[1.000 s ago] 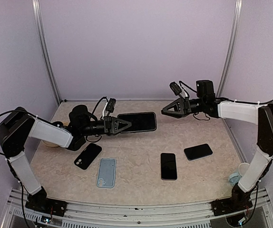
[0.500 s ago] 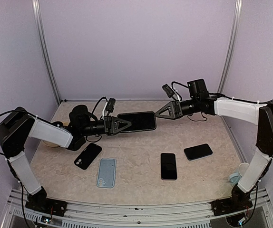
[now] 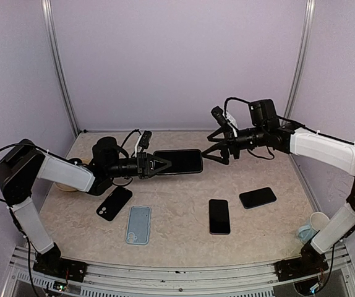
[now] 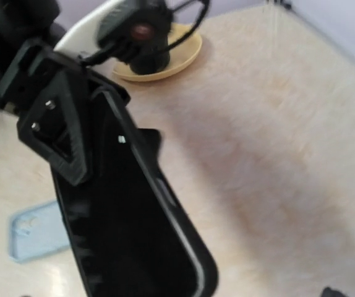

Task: Put the phone into the phone case
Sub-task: Pass from the left arm to the right

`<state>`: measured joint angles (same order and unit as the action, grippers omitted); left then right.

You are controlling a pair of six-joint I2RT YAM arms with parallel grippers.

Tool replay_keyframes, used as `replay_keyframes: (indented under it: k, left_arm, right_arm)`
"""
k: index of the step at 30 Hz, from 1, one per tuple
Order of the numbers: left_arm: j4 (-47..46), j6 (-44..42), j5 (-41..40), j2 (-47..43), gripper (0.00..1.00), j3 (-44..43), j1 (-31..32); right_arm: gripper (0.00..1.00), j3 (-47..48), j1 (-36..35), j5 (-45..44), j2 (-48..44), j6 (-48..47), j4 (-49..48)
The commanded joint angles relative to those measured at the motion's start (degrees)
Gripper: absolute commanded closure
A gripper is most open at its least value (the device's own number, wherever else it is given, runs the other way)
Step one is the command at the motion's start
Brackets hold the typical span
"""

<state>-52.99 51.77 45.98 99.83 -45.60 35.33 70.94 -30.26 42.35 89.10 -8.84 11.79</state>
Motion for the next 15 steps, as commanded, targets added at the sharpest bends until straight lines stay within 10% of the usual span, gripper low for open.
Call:
replay_keyframes:
  k: [1, 15]
  left_arm:
    - [-0.9, -0.7, -0.2, -1.0, 1.0, -3.3, 0.3]
    - [3.1, -2.1, 0.0, -1.0, 1.0, -4.6, 1.0]
  right_arm:
    - [0.0, -2.8, -4.1, -7.5, -3.9, -15.2, -1.7]
    - [0.0, -1.3, -13.1, -23.4, -0.7, -29.8, 2.1]
